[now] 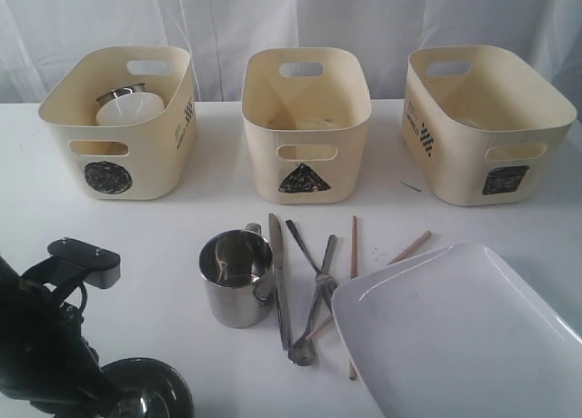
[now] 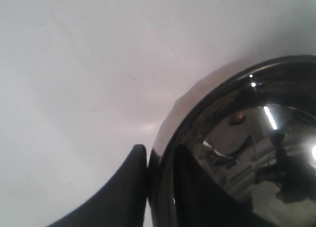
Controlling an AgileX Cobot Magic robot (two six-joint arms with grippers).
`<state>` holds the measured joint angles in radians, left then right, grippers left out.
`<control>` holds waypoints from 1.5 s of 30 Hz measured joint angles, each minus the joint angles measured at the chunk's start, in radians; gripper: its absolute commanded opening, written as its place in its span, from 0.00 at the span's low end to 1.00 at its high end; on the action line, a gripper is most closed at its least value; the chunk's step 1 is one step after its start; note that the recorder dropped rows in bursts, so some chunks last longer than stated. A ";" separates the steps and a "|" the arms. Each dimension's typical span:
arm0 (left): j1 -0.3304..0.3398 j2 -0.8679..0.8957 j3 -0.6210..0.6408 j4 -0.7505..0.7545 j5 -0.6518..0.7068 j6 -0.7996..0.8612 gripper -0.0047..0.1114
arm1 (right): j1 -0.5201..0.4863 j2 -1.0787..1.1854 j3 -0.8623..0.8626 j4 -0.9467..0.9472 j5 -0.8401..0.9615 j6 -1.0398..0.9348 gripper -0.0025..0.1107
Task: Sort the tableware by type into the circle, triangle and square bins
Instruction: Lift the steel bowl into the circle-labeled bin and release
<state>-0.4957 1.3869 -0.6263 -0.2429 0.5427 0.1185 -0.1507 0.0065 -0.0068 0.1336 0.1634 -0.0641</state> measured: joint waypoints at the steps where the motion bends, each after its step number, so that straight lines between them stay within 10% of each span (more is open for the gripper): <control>1: 0.000 0.000 0.000 0.003 -0.005 0.005 0.11 | 0.000 0.000 0.000 0.000 0.000 0.000 0.02; 17: 0.000 -0.089 -0.035 0.137 0.061 0.013 0.04 | 0.000 0.000 0.000 0.000 0.000 0.000 0.02; 36: 0.004 -0.174 -0.499 0.911 0.017 -0.473 0.04 | 0.000 0.000 0.000 0.000 0.000 0.000 0.02; 45: 0.147 0.055 -0.728 1.020 -0.102 -0.605 0.04 | 0.000 0.000 0.000 0.000 0.000 0.000 0.02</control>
<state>-0.3491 1.4420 -1.3546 0.7770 0.4407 -0.4864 -0.1507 0.0065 -0.0068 0.1336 0.1634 -0.0641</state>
